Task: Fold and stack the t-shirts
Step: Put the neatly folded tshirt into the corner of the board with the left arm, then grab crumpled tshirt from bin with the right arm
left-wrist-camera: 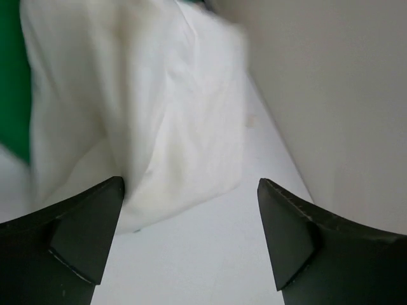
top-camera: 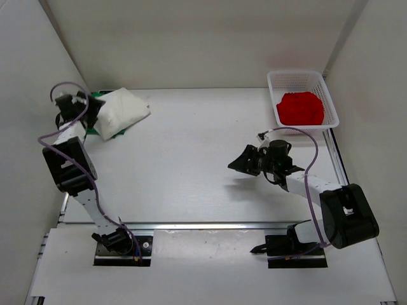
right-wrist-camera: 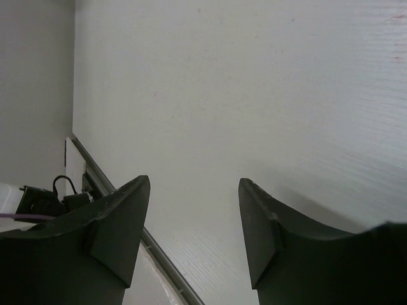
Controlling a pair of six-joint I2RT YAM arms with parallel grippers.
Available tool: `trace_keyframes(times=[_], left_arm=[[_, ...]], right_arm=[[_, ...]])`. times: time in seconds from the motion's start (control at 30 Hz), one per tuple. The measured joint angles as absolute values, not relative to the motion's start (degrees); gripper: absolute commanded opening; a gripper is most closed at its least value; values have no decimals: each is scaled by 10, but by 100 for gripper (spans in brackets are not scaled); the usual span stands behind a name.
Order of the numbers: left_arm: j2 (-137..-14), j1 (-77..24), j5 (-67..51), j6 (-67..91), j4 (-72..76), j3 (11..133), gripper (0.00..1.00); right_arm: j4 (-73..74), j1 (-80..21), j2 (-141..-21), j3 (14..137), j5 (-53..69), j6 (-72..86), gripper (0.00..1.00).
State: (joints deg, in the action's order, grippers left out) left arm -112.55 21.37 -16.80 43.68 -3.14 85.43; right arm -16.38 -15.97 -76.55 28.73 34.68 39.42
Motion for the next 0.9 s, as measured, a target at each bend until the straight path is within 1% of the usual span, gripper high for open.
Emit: trace_keyframes(times=[0.07, 0.1, 0.2, 0.23, 0.3, 0.37, 0.4, 0.43, 0.47, 0.5, 0.53, 0.6, 0.63, 0.7, 0.73, 0.77, 0.8, 0.9], left_arm=[[-1118, 251, -169, 463, -7, 787, 98], [-1115, 263, -168, 473, -2, 754, 99], [-1091, 276, -167, 499, 11, 659, 98], [-1079, 276, -167, 505, 8, 635, 99], [-1053, 274, -164, 513, 3, 613, 98], [-1019, 270, -158, 518, 5, 603, 99], [-999, 268, -155, 519, 12, 600, 99], [-977, 265, -150, 520, 21, 595, 99], [-958, 260, -143, 519, 25, 591, 98], [-935, 254, -134, 515, 31, 584, 98], [-919, 243, -123, 508, 32, 581, 99], [-897, 205, -93, 486, 31, 579, 99], [-888, 170, -74, 469, 30, 579, 97], [-877, 83, -44, 437, 29, 580, 73], [-875, 33, -32, 423, 26, 583, 71], [-874, -28, -15, 402, 23, 589, 60], [-875, -90, -4, 385, 20, 596, 52], [-875, -258, 2, 346, 26, 608, 50]], right_arm=[[-165, -170, -767, 287, 351, 394, 56], [-166, -175, -769, 287, 354, 394, 57], [-168, -187, -770, 287, 356, 392, 57], [-168, -190, -770, 287, 356, 392, 57], [-168, -195, -770, 287, 356, 391, 56], [-167, -196, -770, 287, 353, 389, 52], [-166, -199, -770, 287, 349, 387, 48], [-162, -201, -769, 287, 345, 385, 45], [-156, -202, -766, 287, 338, 382, 36], [-151, -204, -764, 288, 332, 379, 22], [-143, -206, -762, 290, 324, 375, 11], [-121, -206, -762, 303, 308, 368, 0], [-108, -206, -762, 314, 299, 365, 0], [-77, -204, -764, 354, 275, 355, 0], [-62, -202, -769, 379, 263, 348, 0], [-47, -197, -776, 413, 247, 340, 0], [-36, -188, -783, 446, 235, 331, 0], [-13, -137, -799, 531, 194, 309, 0]])
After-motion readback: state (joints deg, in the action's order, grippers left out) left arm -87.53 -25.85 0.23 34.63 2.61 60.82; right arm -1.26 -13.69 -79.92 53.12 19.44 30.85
